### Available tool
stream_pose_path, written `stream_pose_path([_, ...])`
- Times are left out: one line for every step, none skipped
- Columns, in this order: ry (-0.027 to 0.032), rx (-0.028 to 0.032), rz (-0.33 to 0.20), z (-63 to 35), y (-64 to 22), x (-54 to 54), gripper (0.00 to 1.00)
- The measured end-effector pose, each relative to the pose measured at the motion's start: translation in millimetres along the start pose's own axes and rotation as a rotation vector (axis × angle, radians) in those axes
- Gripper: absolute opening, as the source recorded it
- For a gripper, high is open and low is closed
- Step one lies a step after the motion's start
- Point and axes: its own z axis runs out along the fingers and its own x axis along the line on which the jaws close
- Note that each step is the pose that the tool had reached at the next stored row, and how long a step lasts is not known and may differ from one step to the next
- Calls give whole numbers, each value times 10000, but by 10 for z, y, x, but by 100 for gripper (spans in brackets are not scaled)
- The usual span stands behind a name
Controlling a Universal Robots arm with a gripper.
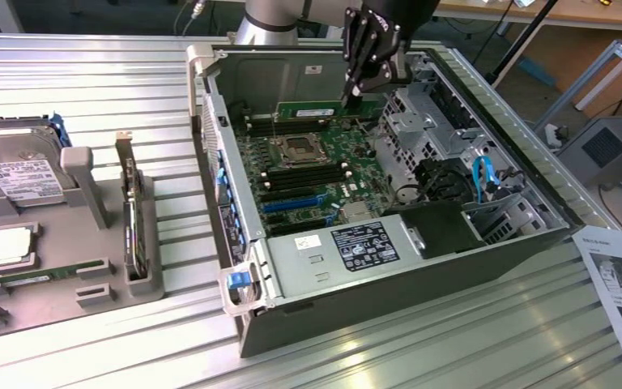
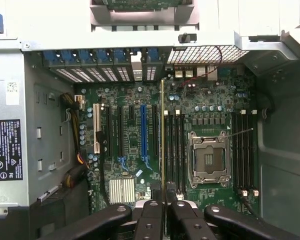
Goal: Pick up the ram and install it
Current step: 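Pick up the ram and move it above insertion slot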
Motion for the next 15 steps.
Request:
stream_pose_path([-1, -1, 0, 1, 0, -2, 13])
stream_pose_path([-3, -1, 1, 3, 1, -5, 13])
stream_pose_path([-5, -1, 1, 5, 1, -7, 13])
stream_pose_path([-10, -2, 1, 7, 0, -11, 13])
stream_pose_path([-14, -2, 1, 10, 1, -16, 13])
stream_pose_path([-19, -2, 1, 13, 1, -21, 13])
stream_pose_path([-24, -3, 1, 16, 1, -29, 13])
stream_pose_path([-28, -2, 1, 19, 2, -37, 13])
stream_pose_path([-30, -3, 0, 21, 1, -43, 13])
stream_pose_path([-33, -2, 1, 23, 2, -51, 13])
stream_pose_path([-35, -3, 1, 26, 2, -58, 13])
stream_pose_path([-38, -3, 0, 28, 2, -66, 13])
stream_pose_path([-41, -3, 0, 30, 2, -72, 13])
stream_pose_path([-44, -3, 0, 32, 2, -78, 13])
stream_pose_path([-48, -3, 0, 34, 2, -85, 13])
